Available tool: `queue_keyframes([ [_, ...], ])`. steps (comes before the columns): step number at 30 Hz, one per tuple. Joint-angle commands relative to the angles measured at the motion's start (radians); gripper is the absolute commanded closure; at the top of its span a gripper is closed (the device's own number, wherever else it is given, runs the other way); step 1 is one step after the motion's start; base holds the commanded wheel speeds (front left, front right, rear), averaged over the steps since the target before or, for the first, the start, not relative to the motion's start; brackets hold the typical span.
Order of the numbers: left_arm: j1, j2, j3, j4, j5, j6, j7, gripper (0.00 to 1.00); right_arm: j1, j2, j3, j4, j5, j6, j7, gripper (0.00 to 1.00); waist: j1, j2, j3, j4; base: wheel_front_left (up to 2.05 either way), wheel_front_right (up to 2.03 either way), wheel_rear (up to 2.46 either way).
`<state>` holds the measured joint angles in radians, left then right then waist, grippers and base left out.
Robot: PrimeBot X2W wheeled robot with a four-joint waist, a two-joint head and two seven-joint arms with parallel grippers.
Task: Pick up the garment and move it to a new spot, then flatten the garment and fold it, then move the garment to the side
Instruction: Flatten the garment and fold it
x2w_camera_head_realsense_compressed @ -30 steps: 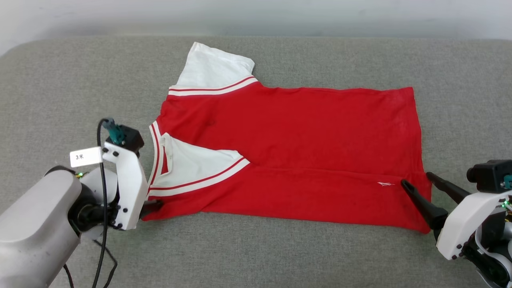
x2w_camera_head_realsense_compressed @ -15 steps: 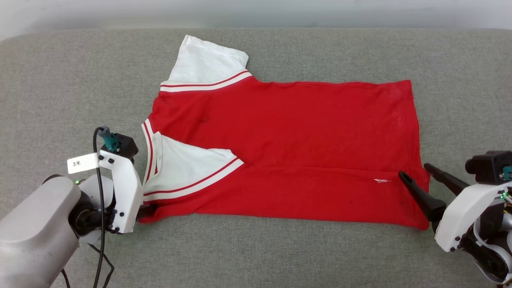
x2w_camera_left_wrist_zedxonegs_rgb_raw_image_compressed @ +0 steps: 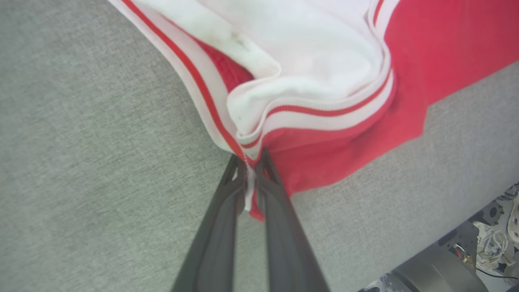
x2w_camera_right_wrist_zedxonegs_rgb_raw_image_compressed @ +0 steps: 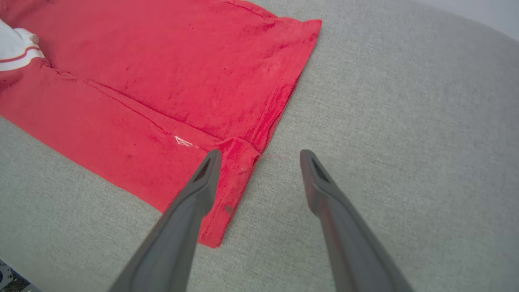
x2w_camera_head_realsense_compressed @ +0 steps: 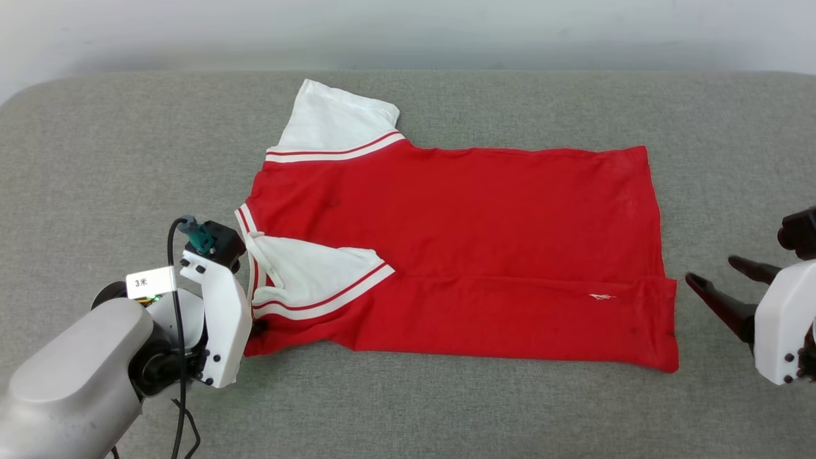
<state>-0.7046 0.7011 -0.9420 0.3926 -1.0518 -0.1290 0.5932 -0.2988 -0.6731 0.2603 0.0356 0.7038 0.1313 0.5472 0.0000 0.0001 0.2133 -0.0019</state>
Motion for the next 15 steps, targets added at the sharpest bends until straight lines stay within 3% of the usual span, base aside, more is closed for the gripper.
queue_keyframes([
  [1,0.011,0.011,-0.006,-0.01,0.0,0.0,-0.009,1.0,-0.008,-0.007,-0.003,-0.007,0.007,-0.001,0.029,0.0,0.0,-0.0001,-0.004,0.004,0.0,0.0,0.0],
  [8,-0.011,0.024,-0.028,-0.057,0.015,0.0,-0.031,1.0,0.014,-0.006,0.002,-0.003,0.029,-0.001,0.232,0.0,0.0,-0.0001,-0.003,0.023,0.0,0.0,0.0],
  [15,-0.039,0.013,-0.045,-0.073,0.028,-0.001,-0.04,1.0,0.01,0.046,0.04,0.072,-0.002,-0.001,0.274,0.0,0.0,-0.0001,0.019,0.046,0.0,0.0,0.0],
])
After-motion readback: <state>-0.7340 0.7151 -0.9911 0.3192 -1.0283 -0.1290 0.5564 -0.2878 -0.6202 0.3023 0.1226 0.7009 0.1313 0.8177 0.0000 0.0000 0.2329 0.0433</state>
